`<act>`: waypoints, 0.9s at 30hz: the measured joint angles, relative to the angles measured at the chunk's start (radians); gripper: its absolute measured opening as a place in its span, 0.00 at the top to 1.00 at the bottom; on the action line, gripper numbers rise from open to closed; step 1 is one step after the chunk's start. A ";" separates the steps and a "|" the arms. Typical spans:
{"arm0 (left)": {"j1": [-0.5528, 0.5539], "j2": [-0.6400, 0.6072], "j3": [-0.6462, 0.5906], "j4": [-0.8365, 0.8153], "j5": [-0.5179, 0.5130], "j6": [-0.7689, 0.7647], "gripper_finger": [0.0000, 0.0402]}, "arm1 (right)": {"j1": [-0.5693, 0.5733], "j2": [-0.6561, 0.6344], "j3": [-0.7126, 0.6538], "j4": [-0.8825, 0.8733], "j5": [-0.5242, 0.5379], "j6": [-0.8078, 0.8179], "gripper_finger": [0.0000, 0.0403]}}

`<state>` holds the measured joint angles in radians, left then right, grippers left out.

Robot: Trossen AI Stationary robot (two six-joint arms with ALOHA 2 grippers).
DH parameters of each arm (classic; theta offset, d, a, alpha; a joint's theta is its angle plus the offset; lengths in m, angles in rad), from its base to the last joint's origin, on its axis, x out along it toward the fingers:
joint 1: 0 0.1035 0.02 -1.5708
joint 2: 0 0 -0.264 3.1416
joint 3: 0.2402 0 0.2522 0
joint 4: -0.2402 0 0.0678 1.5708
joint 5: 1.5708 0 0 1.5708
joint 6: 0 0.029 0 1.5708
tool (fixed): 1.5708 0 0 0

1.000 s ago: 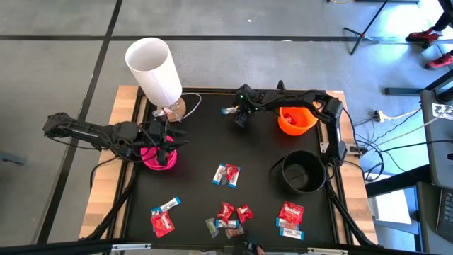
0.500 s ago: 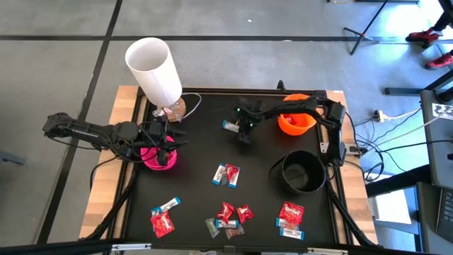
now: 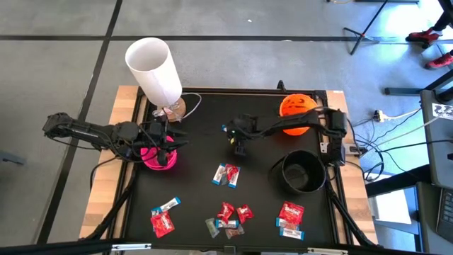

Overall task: Sort candy
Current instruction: Put the white chocolate bar into the black bucket

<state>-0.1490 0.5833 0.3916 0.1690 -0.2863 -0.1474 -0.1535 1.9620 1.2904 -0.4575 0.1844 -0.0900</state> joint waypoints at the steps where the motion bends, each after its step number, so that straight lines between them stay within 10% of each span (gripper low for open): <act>1: 0.000 0.000 0.000 0.000 0.000 0.000 0.65 | -0.011 0.009 0.000 0.000 -0.001 0.010 0.51; 11: -0.001 0.000 0.000 -0.005 -0.001 -0.007 0.65 | -0.131 0.066 0.004 0.032 -0.164 0.077 0.52; 27: 0.000 0.000 0.000 -0.012 -0.001 -0.007 0.65 | -0.085 0.022 -0.002 -0.064 -0.187 0.080 0.87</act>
<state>-0.1493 0.5831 0.3920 0.1574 -0.2871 -0.1543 -0.2389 1.9842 1.2884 -0.5215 -0.0024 -0.0097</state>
